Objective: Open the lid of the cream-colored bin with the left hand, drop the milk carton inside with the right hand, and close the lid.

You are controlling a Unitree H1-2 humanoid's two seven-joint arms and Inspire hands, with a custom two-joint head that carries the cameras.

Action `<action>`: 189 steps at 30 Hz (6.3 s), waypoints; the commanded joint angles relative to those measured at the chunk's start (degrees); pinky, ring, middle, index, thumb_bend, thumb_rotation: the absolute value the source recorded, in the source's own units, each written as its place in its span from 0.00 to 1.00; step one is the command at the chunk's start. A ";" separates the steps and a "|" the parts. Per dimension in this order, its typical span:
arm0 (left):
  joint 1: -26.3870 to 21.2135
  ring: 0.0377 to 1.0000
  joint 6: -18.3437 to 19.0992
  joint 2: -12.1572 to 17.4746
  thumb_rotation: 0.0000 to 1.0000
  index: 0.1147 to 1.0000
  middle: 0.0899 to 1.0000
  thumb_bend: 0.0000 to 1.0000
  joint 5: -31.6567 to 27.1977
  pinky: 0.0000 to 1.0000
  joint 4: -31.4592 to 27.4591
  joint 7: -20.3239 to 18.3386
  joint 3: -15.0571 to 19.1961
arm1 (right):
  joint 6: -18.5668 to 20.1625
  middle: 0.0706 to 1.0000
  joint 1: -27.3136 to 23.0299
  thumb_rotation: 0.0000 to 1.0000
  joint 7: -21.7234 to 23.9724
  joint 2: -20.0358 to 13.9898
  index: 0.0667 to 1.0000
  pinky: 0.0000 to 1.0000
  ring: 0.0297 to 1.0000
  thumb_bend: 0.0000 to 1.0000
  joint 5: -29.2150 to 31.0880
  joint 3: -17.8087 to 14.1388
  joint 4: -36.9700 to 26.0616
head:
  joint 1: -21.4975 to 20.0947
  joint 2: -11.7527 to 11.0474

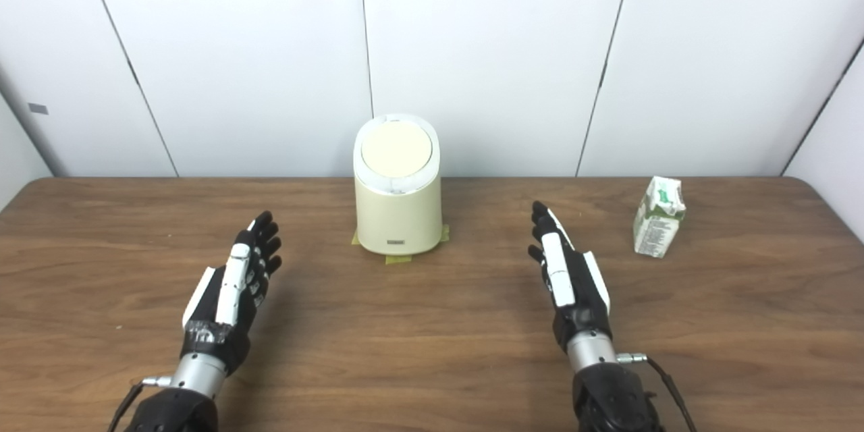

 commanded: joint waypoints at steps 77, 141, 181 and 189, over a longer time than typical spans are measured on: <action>-55.52 0.90 8.66 5.97 0.06 0.96 0.97 0.95 43.84 0.76 41.59 -0.61 -21.75 | 1.02 0.91 -2.79 1.00 0.02 1.58 0.91 0.87 0.92 0.64 1.76 -1.14 -2.77 | 2.53 2.83; -53.28 0.94 6.88 11.08 0.01 0.94 0.94 0.93 48.98 0.92 44.48 -4.17 -28.18 | -0.61 0.94 -3.43 1.00 1.12 0.91 0.94 0.84 0.94 0.66 3.93 -2.29 -2.47 | 1.91 2.50; -18.18 0.93 6.22 -1.72 0.94 0.97 0.94 0.41 19.43 0.91 5.27 3.19 -1.51 | 0.63 0.96 -3.18 1.00 1.22 -0.42 0.95 0.87 0.94 0.64 2.69 -2.38 -3.16 | 0.67 3.16; -8.14 0.99 4.46 -5.50 1.00 1.00 0.98 0.46 16.04 1.00 -1.61 4.51 -1.11 | 2.25 0.97 -3.06 0.87 0.99 -0.85 0.95 0.87 0.95 0.60 3.12 -2.77 -4.32 | -1.36 3.11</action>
